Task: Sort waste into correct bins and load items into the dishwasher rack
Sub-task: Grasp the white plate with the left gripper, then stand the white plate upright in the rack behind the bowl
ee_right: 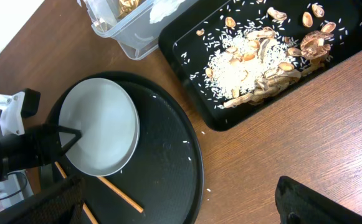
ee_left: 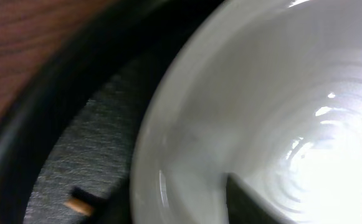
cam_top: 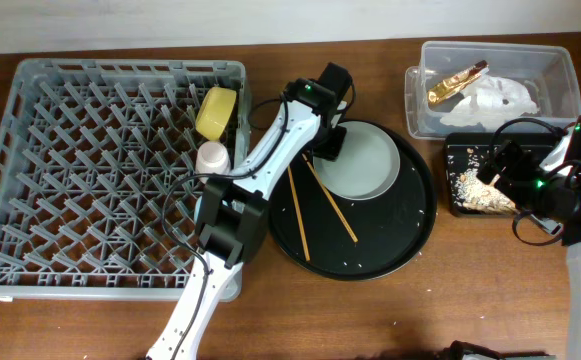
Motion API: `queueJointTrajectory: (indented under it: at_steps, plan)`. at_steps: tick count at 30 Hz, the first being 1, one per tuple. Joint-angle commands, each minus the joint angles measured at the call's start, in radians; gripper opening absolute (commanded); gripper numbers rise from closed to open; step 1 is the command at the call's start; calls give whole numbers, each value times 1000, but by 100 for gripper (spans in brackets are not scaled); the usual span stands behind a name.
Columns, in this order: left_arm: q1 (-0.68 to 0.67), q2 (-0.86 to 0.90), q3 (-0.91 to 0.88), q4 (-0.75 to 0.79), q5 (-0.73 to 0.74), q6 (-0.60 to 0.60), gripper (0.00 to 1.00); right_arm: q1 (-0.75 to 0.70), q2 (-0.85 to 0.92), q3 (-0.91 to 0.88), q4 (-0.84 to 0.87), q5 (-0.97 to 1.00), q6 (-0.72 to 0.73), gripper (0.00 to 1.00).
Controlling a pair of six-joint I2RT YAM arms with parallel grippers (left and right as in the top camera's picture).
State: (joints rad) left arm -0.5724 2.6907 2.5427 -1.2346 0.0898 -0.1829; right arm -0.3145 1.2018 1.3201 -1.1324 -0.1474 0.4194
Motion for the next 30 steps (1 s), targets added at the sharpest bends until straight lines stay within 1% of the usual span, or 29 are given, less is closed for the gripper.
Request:
queueJointTrajectory:
  at_steps: [1, 2, 4, 6, 7, 8, 9, 11, 12, 13, 14, 15, 16, 18, 19, 21, 22, 23, 27, 30]
  plan:
    - [-2, -11, -26, 0, 19, -3, 8, -6, 2, 0, 2, 1, 8, 99]
    - [-2, -11, -26, 0, 19, -3, 1, -6, 2, 0, 2, 1, 8, 99]
    - [1, -34, -25, 0, 19, -3, 1, -6, 2, 0, 2, 1, 8, 99]
    - [6, -94, -16, -8, 18, -2, 1, -6, 2, 0, 2, 1, 8, 98]
    - [14, -159, 11, -18, 14, 31, 1, -6, 2, 0, 2, 1, 8, 98]
    - [40, -275, 38, -44, -65, 43, 1, -6, 2, 0, 2, 1, 8, 99]
    - [62, -351, 38, -55, -126, 43, 1, -6, 2, 0, 2, 1, 8, 99]
    - [116, -495, 38, -72, -284, 58, 1, -6, 2, 0, 2, 2, 8, 98]
    - [135, -540, 38, -83, -384, 90, 1, -6, 2, 0, 2, 2, 8, 98]
    - [163, -581, 38, -98, -611, 91, 1, -6, 2, 0, 2, 2, 8, 98]
    - [185, -585, 38, -122, -905, 90, 1, -6, 2, 0, 2, 1, 8, 99]
    - [201, -576, 37, -142, -1042, 73, 1, -6, 2, 0, 2, 1, 8, 99]
    - [223, -570, 25, -156, -1162, 3, 1, -6, 2, 0, 2, 1, 8, 98]
    - [283, -565, -41, -157, -1277, -103, 1, -6, 2, 0, 2, 1, 8, 98]
    - [321, -565, -87, -130, -1284, -123, 1, -6, 2, 0, 2, 1, 8, 98]
    - [367, -565, -185, -73, -1284, -123, 1, -6, 2, 0, 2, 1, 8, 98]
    - [368, -565, -255, -37, -1284, -123, 0, -6, 2, 0, 2, 1, 8, 98]
    - [357, -565, -372, 35, -1284, -123, 0, -6, 2, 0, 2, 1, 8, 98]
    - [352, -564, -412, 98, -1282, -123, 0, -6, 2, 0, 2, 1, 8, 98]
    - [332, -563, -412, 140, -1228, -123, 0, -6, 2, 0, 2, 1, 8, 98]
